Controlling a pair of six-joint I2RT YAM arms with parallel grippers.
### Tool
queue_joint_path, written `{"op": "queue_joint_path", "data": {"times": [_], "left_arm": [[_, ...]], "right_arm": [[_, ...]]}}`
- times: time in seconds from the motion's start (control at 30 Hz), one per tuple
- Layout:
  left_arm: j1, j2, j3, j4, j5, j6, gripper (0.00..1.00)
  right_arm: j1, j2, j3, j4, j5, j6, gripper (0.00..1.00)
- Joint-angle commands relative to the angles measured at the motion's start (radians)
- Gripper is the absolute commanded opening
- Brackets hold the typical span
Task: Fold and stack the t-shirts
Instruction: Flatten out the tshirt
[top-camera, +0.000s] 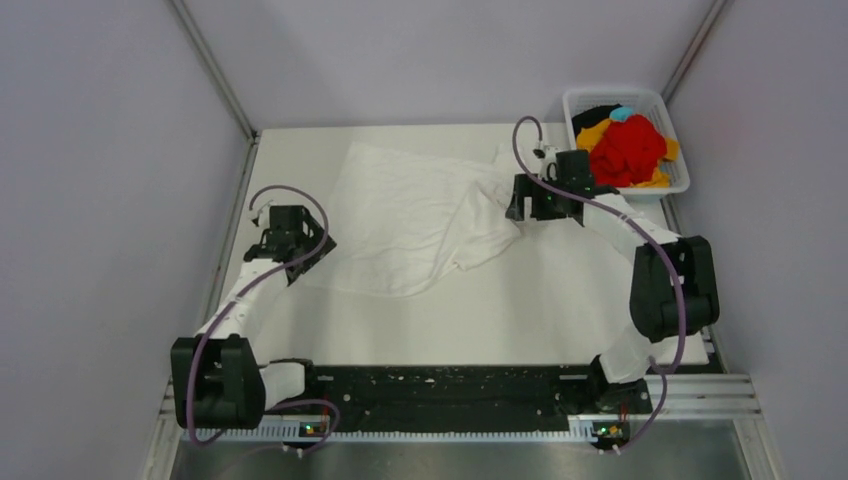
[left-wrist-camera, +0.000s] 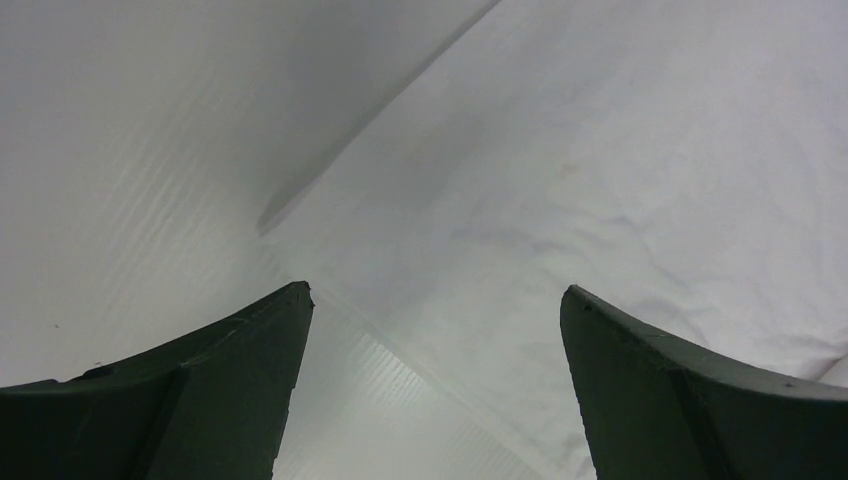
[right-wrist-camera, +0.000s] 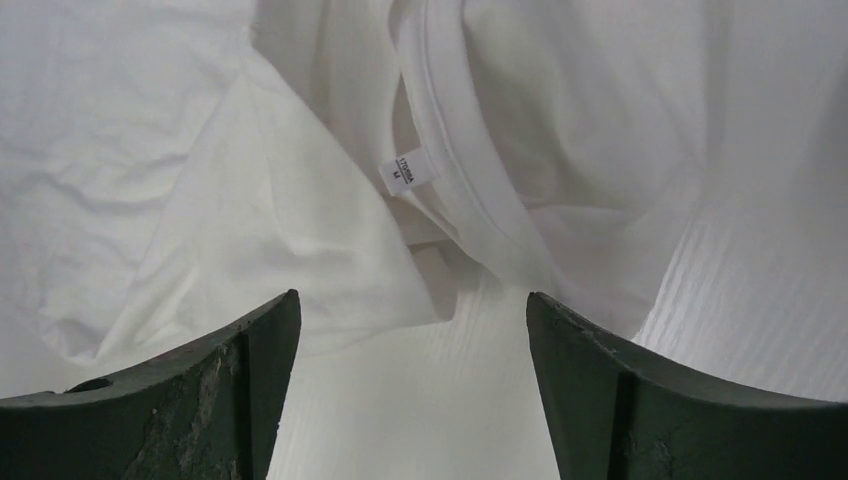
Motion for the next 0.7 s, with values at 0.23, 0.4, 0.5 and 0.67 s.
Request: {"op": "queue_joint_path", "data": {"times": [0.23, 0.4, 0.5, 0.67], "left_arm": [[0.003, 0.066, 0.012, 0.066, 0.055, -0.028, 0.99], [0.003, 0.071, 0.012, 0.067, 0.045, -0.028, 0.99], [0.003, 0.075, 0.010, 0.068, 0.044, -0.030, 0.99], [0.003, 0.083, 0.007, 0.080, 0.047, -0.036, 0.99]], "right_arm": [[-0.046, 0.181, 0.037, 0.104, -0.320, -0.099, 0.82], [-0.046, 0.202, 0.035, 0.088, -0.301, -0.104, 0.75], [-0.046, 0.190, 0.031, 0.067, -0.295, -0.102, 0.68], [-0.041, 0.136, -0.016, 0.044, -0.283, -0.067, 0.61]]}}
